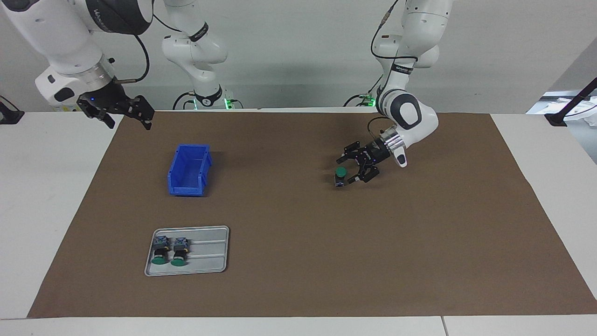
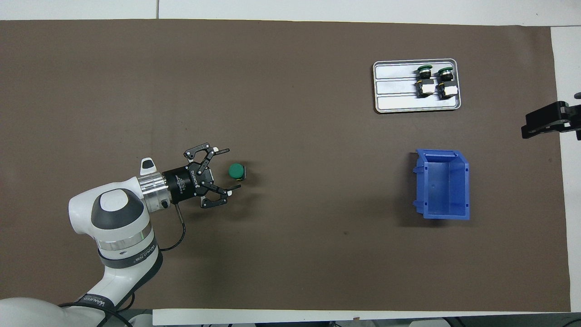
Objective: Place and press button with both arms
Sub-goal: 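Open the left gripper and draw it back from the button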
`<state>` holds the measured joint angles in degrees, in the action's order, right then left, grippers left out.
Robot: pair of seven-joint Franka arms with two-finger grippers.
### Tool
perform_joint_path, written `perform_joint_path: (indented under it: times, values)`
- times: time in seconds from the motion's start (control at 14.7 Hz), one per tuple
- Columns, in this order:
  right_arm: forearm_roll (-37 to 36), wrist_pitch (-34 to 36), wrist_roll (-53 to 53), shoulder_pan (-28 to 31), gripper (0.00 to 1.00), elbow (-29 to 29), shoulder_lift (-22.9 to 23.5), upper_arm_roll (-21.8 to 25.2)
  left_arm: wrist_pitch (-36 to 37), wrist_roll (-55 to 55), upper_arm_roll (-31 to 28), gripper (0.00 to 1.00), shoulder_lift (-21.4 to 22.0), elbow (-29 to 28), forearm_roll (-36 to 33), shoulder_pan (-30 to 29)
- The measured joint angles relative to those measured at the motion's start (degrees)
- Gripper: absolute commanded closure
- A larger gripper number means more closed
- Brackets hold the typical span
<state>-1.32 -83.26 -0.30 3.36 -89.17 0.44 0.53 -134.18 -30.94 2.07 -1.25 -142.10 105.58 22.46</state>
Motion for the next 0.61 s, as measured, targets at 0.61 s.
perform_joint_path:
  times: [0.61]
  values:
    - [0.0,0.0,0.0,0.0,0.01,0.0,0.0,0.0,-5.4,-2.4,0.1,0.0,4.3,0.0,-2.4,3.4]
